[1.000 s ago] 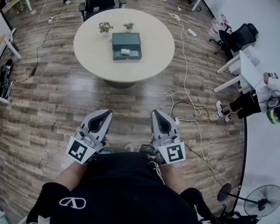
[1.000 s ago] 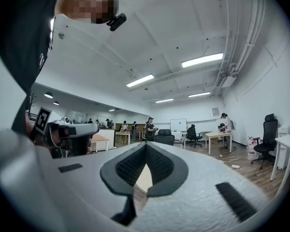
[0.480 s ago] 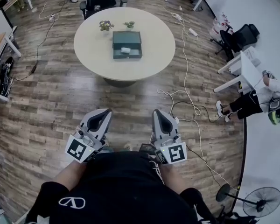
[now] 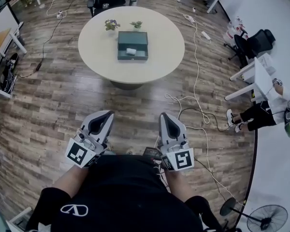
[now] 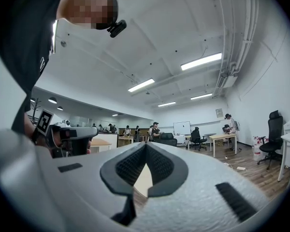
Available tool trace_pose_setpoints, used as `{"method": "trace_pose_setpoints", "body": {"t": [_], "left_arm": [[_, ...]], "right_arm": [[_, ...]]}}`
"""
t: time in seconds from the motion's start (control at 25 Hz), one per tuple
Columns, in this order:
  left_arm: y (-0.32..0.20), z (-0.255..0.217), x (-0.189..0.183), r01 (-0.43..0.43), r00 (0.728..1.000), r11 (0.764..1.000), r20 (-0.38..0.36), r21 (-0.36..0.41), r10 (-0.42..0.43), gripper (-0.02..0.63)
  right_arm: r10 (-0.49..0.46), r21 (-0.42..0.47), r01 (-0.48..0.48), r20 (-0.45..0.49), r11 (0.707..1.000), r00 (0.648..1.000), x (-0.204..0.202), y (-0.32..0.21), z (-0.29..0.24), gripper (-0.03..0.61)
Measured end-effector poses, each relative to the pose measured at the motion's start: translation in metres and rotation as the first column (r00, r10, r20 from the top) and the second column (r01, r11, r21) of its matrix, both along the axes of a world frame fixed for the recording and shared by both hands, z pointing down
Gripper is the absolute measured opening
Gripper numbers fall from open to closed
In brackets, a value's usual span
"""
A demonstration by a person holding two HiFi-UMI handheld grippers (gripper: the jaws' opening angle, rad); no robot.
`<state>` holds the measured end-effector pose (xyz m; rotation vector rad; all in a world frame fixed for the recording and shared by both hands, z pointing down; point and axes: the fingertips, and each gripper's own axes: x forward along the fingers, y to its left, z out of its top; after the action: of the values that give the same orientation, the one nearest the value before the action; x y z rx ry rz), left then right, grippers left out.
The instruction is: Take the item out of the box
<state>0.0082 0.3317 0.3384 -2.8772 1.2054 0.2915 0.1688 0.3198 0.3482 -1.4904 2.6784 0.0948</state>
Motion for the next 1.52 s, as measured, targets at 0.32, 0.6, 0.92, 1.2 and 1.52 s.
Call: {"method": "trace_pose_setpoints", "body": {"t": [0.32, 0.6, 0.92, 1.2, 1.52], "left_arm": [[-0.029, 0.005, 0.007, 0.072, 0.997, 0.997, 0.032, 0.011, -0.073, 0.005], [-0.111, 0.011, -0.004, 0.068, 0.998, 0.997, 0.017, 0.031, -0.068, 0.005], [-0.263, 0.014, -0.024, -0.006, 1.0, 1.0, -0.013, 0.022, 0.007, 0.005], [-0.39, 0.013, -0.048, -0.078, 0.997, 0.997, -0.014, 0.013, 0.078, 0.005], [-0.487, 0.019, -0.06, -0.108, 0.993, 0.994, -0.041, -0.007, 0.108, 0.005]], "right_arm": [[-0.034, 0.024, 0.034, -0.006, 0.999, 0.999, 0.022, -0.04, 0.009, 0.005], [-0.033, 0.03, 0.033, -0.018, 0.999, 0.999, 0.01, -0.116, 0.014, 0.004], [0.007, 0.031, -0.006, -0.043, 0.999, 0.999, -0.025, -0.254, 0.009, 0.003], [0.039, 0.015, -0.038, -0.073, 0.999, 0.997, -0.057, -0.373, 0.01, 0.004], [0.035, 0.008, -0.035, -0.113, 0.999, 0.993, -0.082, -0.464, 0.016, 0.004]]}}
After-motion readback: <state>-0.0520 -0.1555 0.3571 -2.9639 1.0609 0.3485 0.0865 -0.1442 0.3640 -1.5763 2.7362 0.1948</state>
